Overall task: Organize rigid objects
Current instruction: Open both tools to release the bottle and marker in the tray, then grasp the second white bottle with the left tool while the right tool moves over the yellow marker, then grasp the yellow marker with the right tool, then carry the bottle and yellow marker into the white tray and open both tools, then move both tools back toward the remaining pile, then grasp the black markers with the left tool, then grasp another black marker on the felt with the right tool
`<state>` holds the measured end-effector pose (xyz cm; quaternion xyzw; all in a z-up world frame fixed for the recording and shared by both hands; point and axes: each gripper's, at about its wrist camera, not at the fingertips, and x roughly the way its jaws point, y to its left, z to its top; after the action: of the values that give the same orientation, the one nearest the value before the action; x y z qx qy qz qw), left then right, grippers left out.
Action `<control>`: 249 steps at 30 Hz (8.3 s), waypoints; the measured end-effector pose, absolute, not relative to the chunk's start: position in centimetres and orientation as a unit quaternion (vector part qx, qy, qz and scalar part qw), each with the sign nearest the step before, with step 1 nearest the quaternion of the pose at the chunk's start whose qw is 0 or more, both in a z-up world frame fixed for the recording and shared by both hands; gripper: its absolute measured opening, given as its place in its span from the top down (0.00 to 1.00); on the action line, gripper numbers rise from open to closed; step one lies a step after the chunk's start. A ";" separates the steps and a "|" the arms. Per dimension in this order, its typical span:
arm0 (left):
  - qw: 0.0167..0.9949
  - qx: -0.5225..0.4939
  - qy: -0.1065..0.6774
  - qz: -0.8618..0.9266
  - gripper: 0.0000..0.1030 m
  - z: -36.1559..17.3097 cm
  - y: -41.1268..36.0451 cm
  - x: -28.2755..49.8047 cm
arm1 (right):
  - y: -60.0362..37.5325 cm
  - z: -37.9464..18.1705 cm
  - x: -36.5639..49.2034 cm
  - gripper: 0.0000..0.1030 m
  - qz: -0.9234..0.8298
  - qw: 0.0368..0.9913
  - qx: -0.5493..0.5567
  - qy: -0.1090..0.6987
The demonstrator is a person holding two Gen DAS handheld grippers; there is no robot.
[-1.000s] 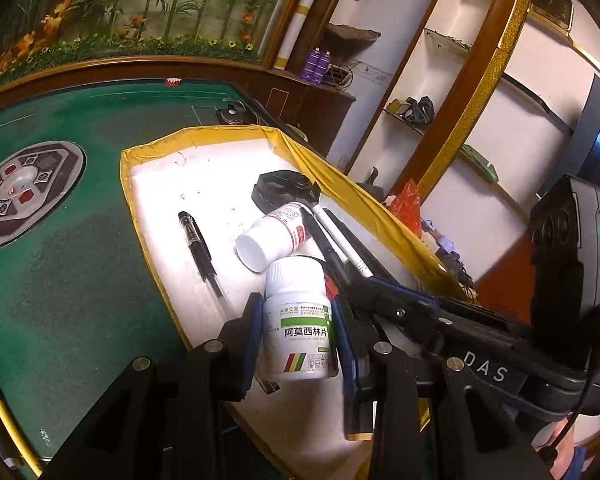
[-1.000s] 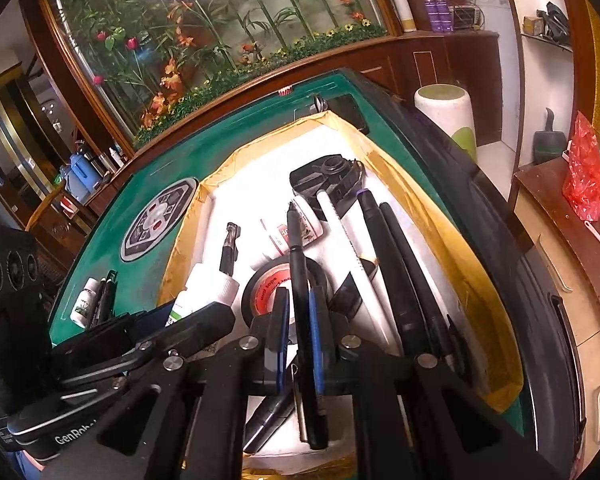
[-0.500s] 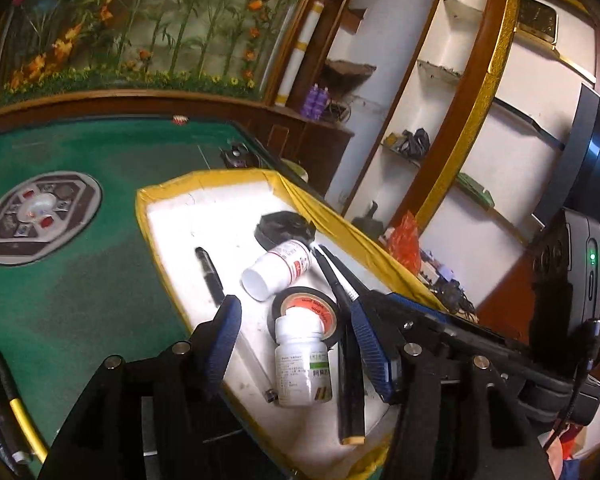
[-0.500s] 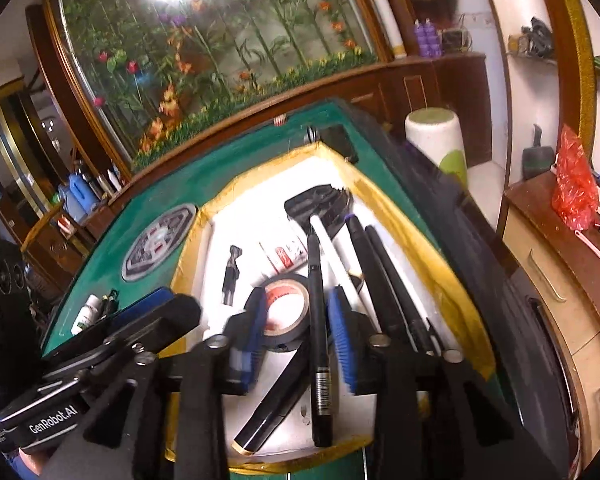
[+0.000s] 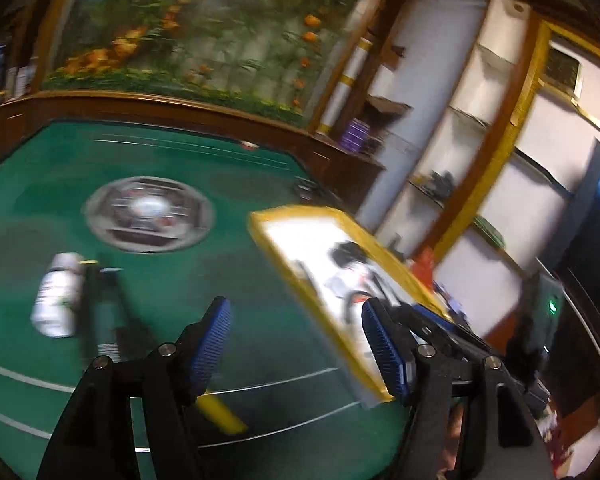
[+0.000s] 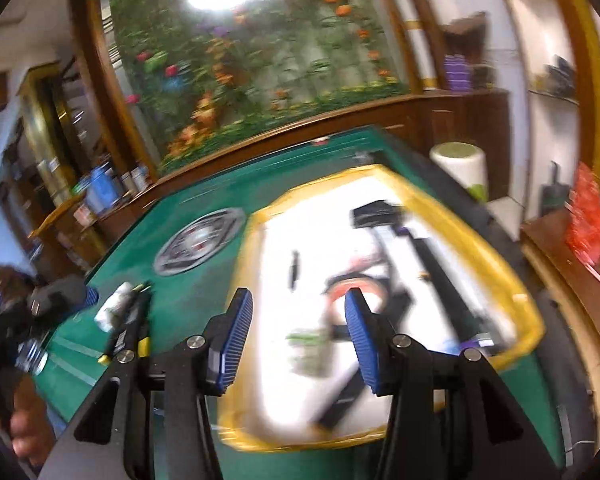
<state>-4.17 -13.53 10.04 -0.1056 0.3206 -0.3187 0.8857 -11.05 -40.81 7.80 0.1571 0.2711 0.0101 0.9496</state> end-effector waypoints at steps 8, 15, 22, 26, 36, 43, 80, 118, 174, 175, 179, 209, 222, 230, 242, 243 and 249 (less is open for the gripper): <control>0.918 -0.082 0.357 -0.155 0.31 7.9 -3.8 -0.2 | -29.5 8.1 -8.8 0.56 0.152 0.927 0.018 0.343; 0.903 -0.064 0.407 -0.125 0.31 5.3 -3.1 4.6 | -27.7 7.6 -7.5 0.58 0.172 0.916 0.027 0.363; 0.888 -0.055 0.441 -0.121 0.45 3.2 -3.6 7.7 | -29.3 7.4 -8.3 0.58 0.161 0.915 0.040 0.367; 0.879 -0.047 0.456 -0.131 0.58 2.1 -4.1 8.3 | -28.9 7.2 -7.8 0.58 0.169 0.909 0.042 0.378; 0.897 -0.054 0.420 -0.130 0.66 1.3 -3.8 8.3 | -26.0 5.9 -4.4 0.58 0.195 0.883 0.013 0.428; 0.900 -0.064 0.413 -0.125 0.66 1.5 -3.4 8.2 | -23.8 4.5 -2.8 0.79 0.188 0.868 -0.038 0.457; 0.921 -0.085 0.363 -0.111 0.65 3.0 -2.6 7.4 | -27.5 5.2 -2.3 0.92 0.175 0.886 0.073 0.422; 0.923 -0.090 0.342 -0.151 0.65 5.6 -6.2 3.5 | -31.9 6.9 -4.7 0.92 0.162 0.905 0.130 0.371; 0.861 -0.049 0.372 -0.343 0.32 7.3 -28.1 -2.4 | -46.2 12.9 -13.6 0.25 -0.092 0.968 0.091 0.213; 0.862 -0.050 0.369 -0.344 0.32 7.5 -27.6 -2.6 | -46.0 13.3 -13.7 0.23 -0.091 0.969 0.091 0.209; 0.868 -0.053 0.357 -0.341 0.31 8.3 -25.3 -3.0 | -44.9 14.5 -14.6 0.15 -0.078 0.975 0.095 0.186; 0.881 -0.127 0.416 -0.186 0.54 2.6 -4.3 2.1 | -28.7 9.0 -4.9 0.39 0.136 0.915 0.087 0.369; 0.872 -0.075 0.458 -0.157 0.84 1.5 -5.0 5.7 | -26.5 7.2 -4.0 0.47 0.171 0.895 0.060 0.407; 0.871 -0.093 0.451 -0.172 0.84 1.1 -3.9 6.6 | -23.3 6.4 1.0 0.60 0.191 0.873 0.044 0.447; 0.880 -0.091 0.438 -0.163 0.85 1.1 -4.1 7.2 | -19.6 3.8 4.6 0.68 0.170 0.866 -0.044 0.468; 0.880 -0.092 0.437 -0.162 0.85 1.1 -4.1 7.2 | -19.7 3.7 4.8 0.68 0.164 0.869 -0.054 0.464; 0.888 -0.093 0.428 -0.142 0.85 1.1 -4.1 7.4 | -22.5 3.4 5.6 0.86 0.174 0.880 -0.004 0.442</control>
<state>7.41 -4.07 1.12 -0.0927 0.4278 -0.1416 0.8879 5.63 -22.52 3.43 -0.0041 0.4417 0.1741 0.8801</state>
